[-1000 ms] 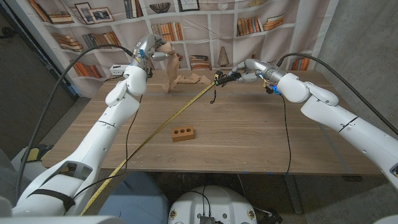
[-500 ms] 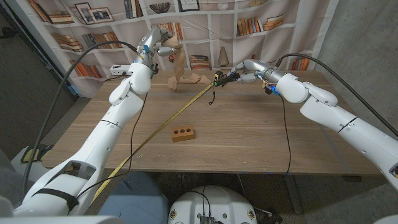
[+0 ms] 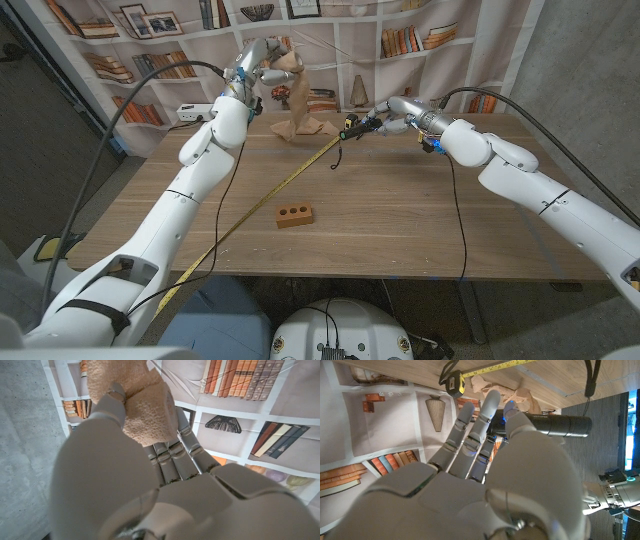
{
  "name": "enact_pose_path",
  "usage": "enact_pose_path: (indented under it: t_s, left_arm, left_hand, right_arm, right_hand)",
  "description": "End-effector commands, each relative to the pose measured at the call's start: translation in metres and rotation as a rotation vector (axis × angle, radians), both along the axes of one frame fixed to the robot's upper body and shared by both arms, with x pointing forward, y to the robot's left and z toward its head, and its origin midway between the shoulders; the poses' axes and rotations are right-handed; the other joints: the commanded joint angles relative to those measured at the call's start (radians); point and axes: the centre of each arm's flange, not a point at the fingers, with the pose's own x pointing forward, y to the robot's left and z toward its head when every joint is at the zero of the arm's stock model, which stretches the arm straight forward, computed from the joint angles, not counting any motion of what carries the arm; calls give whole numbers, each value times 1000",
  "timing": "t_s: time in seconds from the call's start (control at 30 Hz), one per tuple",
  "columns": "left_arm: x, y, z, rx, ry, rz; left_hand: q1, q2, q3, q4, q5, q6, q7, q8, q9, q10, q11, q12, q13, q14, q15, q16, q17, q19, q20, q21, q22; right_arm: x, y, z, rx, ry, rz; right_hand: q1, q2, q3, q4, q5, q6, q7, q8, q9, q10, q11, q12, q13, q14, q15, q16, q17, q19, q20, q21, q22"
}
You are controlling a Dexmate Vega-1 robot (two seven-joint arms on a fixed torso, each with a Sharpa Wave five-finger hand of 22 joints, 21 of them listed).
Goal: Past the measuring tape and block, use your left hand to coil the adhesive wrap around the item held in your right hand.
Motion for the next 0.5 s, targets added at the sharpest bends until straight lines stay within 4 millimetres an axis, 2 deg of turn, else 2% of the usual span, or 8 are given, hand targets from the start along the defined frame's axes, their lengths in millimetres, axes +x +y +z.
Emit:
enact_pose_path:
  t_s: [0.03,0.5]
  left_arm:
    - [-4,-21,7,35,-29,-65]
    - [-11,-45,13,55,-38,-145]
  left_hand:
    - [203,214,19,8,1,19,12,8,1,6,-6,-3,3,32,-23,-7,6,-3,-3,10,-4]
    - [203,214,21,8,0,15,7,12,2,5,-3,-8,6,36,-23,-13,10,-7,-2,26,-24]
  right_arm:
    - [-1,3,-1,6,-2,7]
    - [-1,12,-1,0,-8,27]
  right_hand:
    - [3,8,40,34,6,86,77,6,3,319,-4,5,142,3,-17,0,2,-3,-77,5,-1]
    - [2,8,40,35,6,87,77,7,3,321,-7,3,141,3,-16,0,2,-4,-75,5,-2]
